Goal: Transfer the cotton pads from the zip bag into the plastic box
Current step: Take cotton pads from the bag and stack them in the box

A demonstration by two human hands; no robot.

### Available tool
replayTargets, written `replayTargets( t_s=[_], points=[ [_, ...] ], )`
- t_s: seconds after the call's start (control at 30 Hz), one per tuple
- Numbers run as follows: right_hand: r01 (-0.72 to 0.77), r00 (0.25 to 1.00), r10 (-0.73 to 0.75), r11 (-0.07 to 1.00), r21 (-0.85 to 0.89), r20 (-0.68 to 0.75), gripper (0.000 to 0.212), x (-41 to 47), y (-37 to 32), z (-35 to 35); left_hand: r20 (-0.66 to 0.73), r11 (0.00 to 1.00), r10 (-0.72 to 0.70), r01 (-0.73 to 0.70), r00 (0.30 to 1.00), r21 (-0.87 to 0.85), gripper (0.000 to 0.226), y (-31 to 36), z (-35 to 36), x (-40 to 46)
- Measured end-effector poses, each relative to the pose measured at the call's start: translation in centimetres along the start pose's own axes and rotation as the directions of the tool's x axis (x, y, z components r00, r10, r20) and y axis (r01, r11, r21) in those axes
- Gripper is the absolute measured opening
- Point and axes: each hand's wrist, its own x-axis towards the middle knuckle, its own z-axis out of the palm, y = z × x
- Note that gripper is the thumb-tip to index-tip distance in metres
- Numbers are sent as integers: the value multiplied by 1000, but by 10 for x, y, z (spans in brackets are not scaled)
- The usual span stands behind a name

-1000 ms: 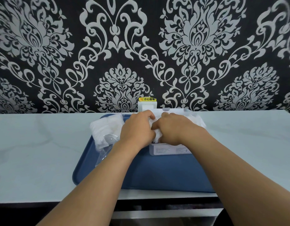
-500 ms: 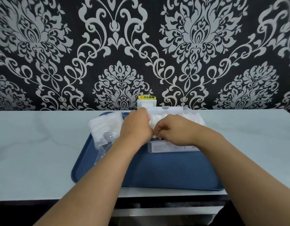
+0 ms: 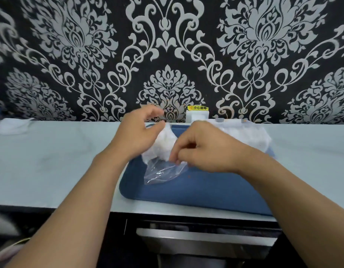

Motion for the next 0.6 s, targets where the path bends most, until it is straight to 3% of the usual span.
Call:
replayTargets(
  t_s=[0.07, 0.13, 0.33, 0.43, 0.6],
  points=[
    [12, 972, 10, 996, -92, 237, 29, 3, -9, 20, 31, 990, -128, 126, 991, 65, 36, -21, -6, -5],
    [32, 962, 27, 977, -209, 272, 32, 7, -6, 30, 96, 976, -206, 199, 974, 84, 39, -31, -6, -9],
    [-83, 962, 172, 923, -376, 212, 28, 4, 12, 28, 197, 976, -216, 204, 956, 80, 40, -36, 3, -7],
    [-86, 976, 156, 915, -393, 149, 21, 2, 20, 35, 215, 974, -221, 204, 951, 99, 44, -36, 6, -4],
    [-155, 988, 144, 888, -433, -59, 46, 9, 25, 36, 210, 959, -276, 254, 938, 128, 37, -35, 8, 0]
  ],
)
